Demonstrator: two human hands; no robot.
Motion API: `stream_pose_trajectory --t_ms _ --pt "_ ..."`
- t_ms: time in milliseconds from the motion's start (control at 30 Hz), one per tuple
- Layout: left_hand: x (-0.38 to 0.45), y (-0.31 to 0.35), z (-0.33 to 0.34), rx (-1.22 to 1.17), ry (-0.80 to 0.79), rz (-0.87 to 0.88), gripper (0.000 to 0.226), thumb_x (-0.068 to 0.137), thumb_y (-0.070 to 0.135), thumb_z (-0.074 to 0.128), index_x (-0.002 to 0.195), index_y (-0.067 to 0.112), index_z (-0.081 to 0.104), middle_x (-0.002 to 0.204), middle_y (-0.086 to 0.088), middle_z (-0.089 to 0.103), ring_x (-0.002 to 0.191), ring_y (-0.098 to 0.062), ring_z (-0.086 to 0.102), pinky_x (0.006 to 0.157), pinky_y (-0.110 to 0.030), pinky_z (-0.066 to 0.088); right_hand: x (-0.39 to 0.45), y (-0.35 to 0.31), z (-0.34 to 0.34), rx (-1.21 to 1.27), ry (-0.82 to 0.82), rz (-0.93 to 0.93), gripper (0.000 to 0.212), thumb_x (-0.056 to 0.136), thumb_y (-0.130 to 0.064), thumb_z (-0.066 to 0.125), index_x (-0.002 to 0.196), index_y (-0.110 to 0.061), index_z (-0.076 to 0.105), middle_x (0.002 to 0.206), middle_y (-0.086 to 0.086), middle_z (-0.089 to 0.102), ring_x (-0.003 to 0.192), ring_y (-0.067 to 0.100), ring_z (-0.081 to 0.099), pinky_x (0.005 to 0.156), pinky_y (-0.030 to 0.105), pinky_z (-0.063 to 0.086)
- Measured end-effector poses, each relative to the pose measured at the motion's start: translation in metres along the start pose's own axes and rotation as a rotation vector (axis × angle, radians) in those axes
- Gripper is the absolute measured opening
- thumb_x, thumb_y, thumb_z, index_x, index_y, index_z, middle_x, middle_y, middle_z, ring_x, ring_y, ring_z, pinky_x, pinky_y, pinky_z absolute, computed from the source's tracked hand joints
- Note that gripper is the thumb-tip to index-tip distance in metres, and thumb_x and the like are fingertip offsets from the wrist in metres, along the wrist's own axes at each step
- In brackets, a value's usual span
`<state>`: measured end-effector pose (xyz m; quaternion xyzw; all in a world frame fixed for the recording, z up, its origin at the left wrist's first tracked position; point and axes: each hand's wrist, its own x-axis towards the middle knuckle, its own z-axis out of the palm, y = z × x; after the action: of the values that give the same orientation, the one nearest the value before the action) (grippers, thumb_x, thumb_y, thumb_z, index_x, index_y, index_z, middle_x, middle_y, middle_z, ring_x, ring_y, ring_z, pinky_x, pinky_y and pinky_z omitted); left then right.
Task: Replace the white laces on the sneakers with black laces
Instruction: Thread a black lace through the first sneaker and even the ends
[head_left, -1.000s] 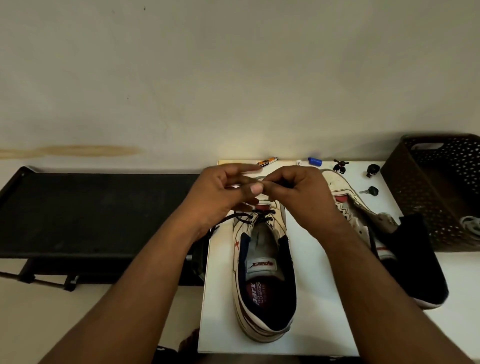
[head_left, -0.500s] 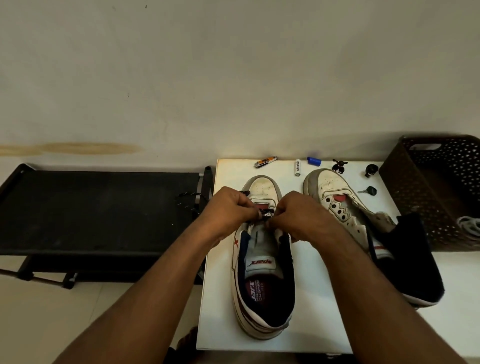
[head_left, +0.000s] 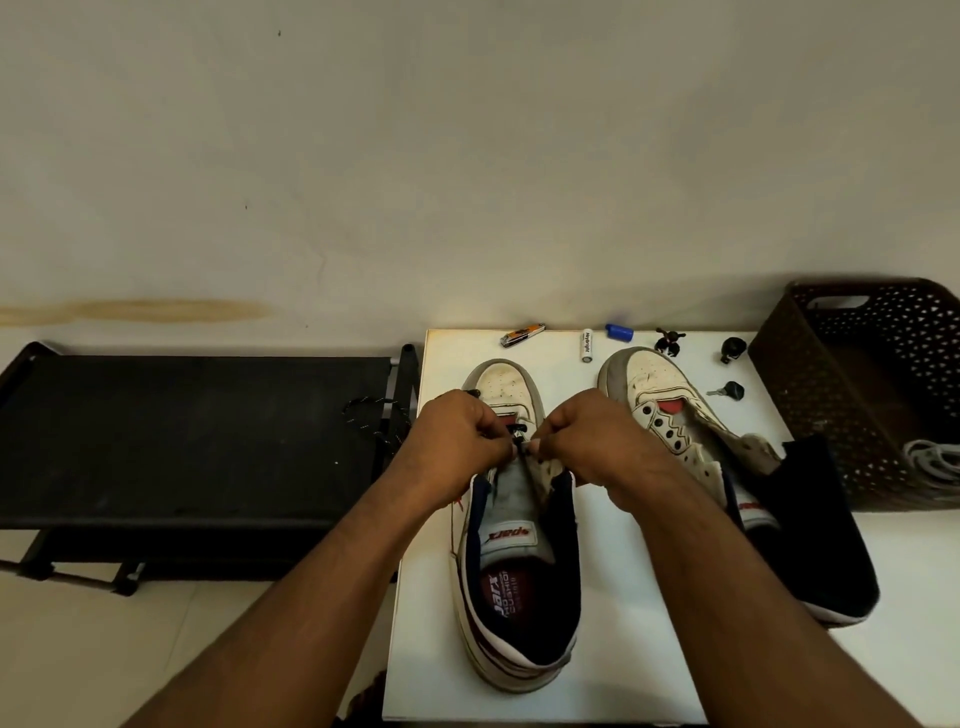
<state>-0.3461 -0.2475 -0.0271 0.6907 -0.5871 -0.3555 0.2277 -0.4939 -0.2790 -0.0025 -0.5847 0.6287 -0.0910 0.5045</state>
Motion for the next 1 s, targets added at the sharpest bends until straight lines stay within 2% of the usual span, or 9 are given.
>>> stream_pose_trajectory --t_ms 100,200,333,467,600,700,800,1000 --pt "-0.0003 -0.0004 0.0016 -0.009 -0.006 0.006 0.008 0.084 0.014 0.072 0.089 0.014 0.078 0.085 -0.001 0.072 0.079 -0.008 0.061 0.063 -0.009 0.042 0.0004 0.0001 0.0000 0.019 -0.001 0.012 0.005 0.087 -0.004 0.066 0.086 -0.003 0.071 0.080 0.011 0.063 0.055 0.013 0.053 0.034 0.010 0.034" --pt "0.0001 -0.0011 0.0034 -0.046 0.038 0.014 0.007 0.084 0.013 0.072 0.088 0.013 0.078 0.084 -0.002 0.072 0.081 -0.011 0.063 0.070 -0.017 0.047 0.0012 0.0012 -0.0003 0.035 0.005 0.016 0.012 0.086 -0.004 0.067 0.075 -0.008 0.068 0.079 0.011 0.063 0.057 0.014 0.054 0.035 0.012 0.036" --pt "-0.0009 -0.0025 0.0034 -0.085 0.050 0.007 0.007 0.084 0.013 0.072 0.088 0.014 0.078 0.079 0.003 0.068 0.077 -0.004 0.061 0.069 -0.014 0.046 0.0019 0.0020 0.0009 0.052 0.003 0.027 0.015 0.086 -0.004 0.067 0.072 -0.010 0.067 0.077 0.011 0.063 0.058 0.014 0.056 0.038 0.015 0.040" --pt "-0.0009 -0.0005 0.0029 -0.038 0.030 0.005 0.006 0.083 0.012 0.072 0.085 0.014 0.078 0.084 -0.002 0.072 0.083 -0.013 0.065 0.078 -0.026 0.052 0.0036 0.0022 0.0023 0.047 0.006 0.017 0.015 0.087 -0.002 0.065 0.073 -0.008 0.067 0.077 0.010 0.063 0.057 0.014 0.055 0.040 0.016 0.041" --pt "-0.0007 -0.0006 0.0041 0.009 0.030 0.017 0.009 0.085 0.013 0.069 0.088 0.014 0.077 0.084 -0.002 0.071 0.081 -0.013 0.064 0.078 -0.026 0.051 0.0045 0.0019 0.0037 0.029 0.005 -0.003 0.015 0.087 -0.003 0.066 0.073 -0.009 0.067 0.078 0.010 0.064 0.057 0.013 0.055 0.039 0.015 0.040" --pt "-0.0003 -0.0009 0.0030 0.036 0.020 0.006 0.010 0.086 0.013 0.069 0.091 0.014 0.077 0.086 -0.001 0.070 0.081 -0.011 0.062 0.077 -0.024 0.049 0.0041 0.0012 0.0043 0.026 0.004 -0.007 0.008 0.088 -0.004 0.065 0.081 -0.005 0.069 0.071 0.007 0.059 0.055 0.012 0.052 0.037 0.014 0.037" --pt "0.0003 -0.0010 0.0006 0.055 0.011 -0.002 0.010 0.086 0.014 0.069 0.092 0.014 0.077 0.089 0.000 0.071 0.084 -0.009 0.061 0.076 -0.021 0.044 0.0043 0.0001 0.0047 0.037 0.003 -0.008 0.006 0.089 -0.005 0.064 0.085 -0.004 0.069 0.073 0.008 0.060 0.054 0.012 0.050 0.035 0.012 0.035" --pt "-0.0017 -0.0010 0.0024 0.028 0.027 -0.007 0.008 0.085 0.013 0.070 0.088 0.013 0.077 0.086 -0.003 0.071 0.083 -0.013 0.063 0.072 -0.020 0.047 0.0040 -0.0002 0.0053 0.006 0.005 -0.008 0.007 0.089 -0.005 0.064 0.090 -0.002 0.070 0.073 0.008 0.059 0.053 0.011 0.050 0.035 0.011 0.034"
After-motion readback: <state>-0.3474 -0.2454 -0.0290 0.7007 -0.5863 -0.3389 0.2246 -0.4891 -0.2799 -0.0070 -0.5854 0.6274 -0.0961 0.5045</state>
